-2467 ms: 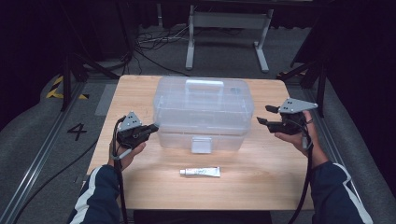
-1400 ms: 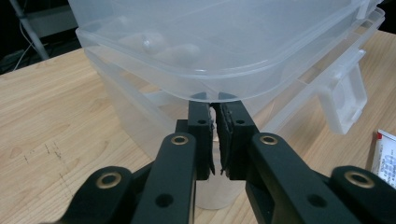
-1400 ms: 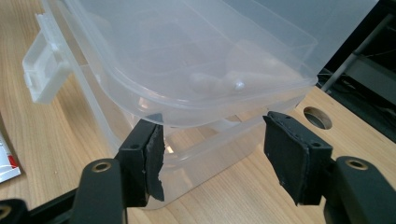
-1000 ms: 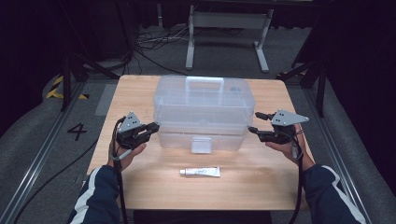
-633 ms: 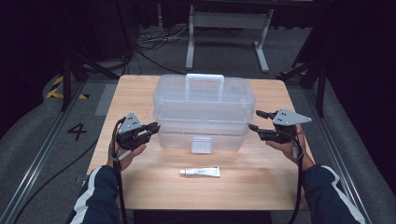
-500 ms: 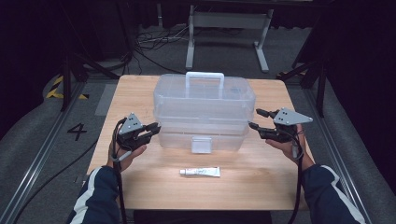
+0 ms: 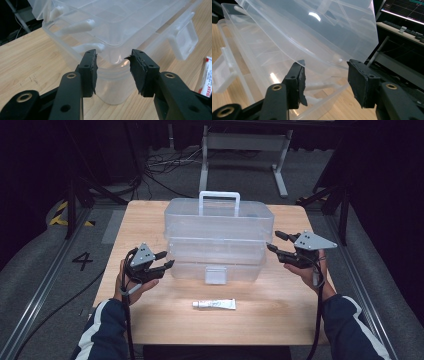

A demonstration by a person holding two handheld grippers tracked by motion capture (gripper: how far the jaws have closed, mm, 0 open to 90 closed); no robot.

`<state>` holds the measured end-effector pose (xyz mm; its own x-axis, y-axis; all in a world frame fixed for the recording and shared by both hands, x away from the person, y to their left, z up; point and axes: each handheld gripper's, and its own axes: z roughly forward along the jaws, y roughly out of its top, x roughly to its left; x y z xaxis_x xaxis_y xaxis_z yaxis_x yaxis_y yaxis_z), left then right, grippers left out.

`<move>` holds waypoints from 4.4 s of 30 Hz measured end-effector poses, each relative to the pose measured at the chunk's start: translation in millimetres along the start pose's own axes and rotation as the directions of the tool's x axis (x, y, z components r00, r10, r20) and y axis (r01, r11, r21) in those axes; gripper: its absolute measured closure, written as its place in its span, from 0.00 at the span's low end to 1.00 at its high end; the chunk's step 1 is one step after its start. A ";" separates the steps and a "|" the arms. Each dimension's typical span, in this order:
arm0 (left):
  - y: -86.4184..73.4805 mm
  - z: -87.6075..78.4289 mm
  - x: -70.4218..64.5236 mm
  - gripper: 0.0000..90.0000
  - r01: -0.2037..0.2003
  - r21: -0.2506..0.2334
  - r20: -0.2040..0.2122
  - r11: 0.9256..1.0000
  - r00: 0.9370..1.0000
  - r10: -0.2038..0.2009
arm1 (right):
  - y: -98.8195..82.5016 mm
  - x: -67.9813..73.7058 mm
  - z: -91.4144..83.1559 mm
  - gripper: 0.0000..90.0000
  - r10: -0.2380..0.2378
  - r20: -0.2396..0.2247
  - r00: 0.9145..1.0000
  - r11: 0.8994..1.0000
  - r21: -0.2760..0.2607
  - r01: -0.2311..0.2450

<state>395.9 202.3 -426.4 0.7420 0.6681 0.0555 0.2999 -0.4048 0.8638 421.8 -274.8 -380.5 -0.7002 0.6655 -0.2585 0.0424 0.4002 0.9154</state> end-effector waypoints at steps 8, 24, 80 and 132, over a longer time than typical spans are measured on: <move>1.7 -2.4 -2.9 0.61 -0.018 0.004 0.008 1.000 1.000 0.018 | 7.5 -2.8 3.6 0.61 0.002 0.027 1.000 0.999 -0.036 -0.001; 13.6 -2.7 -17.9 0.61 -0.115 0.022 0.051 0.993 0.992 0.114 | 22.1 -4.9 13.1 0.69 0.009 0.110 0.994 0.999 -0.054 -0.003; 38.1 65.3 -34.7 0.73 -0.270 0.197 0.203 0.943 0.952 0.230 | 55.9 -32.3 57.9 0.77 0.138 0.326 0.935 0.987 -0.122 -0.104; 33.0 58.0 -18.9 0.86 -0.325 0.193 0.247 0.926 0.929 0.275 | 72.7 -48.7 86.1 0.86 0.195 0.356 0.914 0.980 -0.036 -0.195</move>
<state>426.6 140.1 -428.0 0.9201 0.3551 0.1651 0.1522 -0.7127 0.6847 520.4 -223.8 -327.9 -0.3782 0.9105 -0.1673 0.1523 0.2395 0.9589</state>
